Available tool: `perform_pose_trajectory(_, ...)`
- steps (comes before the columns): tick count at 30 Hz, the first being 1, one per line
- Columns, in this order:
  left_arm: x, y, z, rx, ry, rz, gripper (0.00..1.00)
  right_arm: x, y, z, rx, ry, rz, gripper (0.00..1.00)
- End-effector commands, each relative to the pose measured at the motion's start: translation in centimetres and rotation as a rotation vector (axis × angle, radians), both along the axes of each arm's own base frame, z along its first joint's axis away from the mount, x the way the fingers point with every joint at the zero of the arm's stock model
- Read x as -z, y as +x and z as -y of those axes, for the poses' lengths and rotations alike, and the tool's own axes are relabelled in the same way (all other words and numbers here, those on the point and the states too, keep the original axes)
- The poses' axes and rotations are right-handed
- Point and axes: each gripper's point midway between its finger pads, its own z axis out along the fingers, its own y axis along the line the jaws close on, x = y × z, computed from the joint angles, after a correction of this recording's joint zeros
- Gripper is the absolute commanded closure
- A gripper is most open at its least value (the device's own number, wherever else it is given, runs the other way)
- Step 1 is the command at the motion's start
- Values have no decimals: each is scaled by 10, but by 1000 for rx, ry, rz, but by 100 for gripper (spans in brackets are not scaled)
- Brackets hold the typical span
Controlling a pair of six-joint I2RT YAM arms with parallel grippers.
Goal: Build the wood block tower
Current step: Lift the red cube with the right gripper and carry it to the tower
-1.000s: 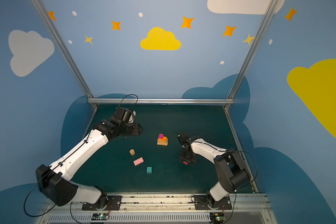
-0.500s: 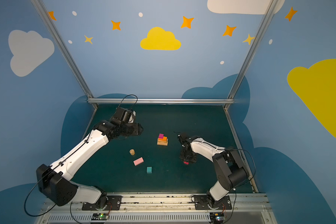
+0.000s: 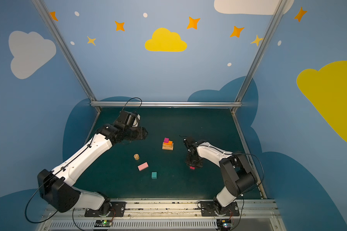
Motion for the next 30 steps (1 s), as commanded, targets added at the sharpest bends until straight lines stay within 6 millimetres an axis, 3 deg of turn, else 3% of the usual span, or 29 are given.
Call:
perform_pose_trajectory(1,1,0,-1,-3,-2,-3,44,1,2,-1,10,3,-7,64)
perform_pose_trajectory(13,1,0,-1,-3,-3,-3,44,-2,3,-2,7,6,-10,77)
perform_pose_trajectory(22,1,-1,-4,-7,-3,3,44,-41,20,-13,-41,22,43,79)
perform_pose_trajectory(30,6,-2,-10,-27,-4,1,44,-77,51,-45,-133,44,67,81)
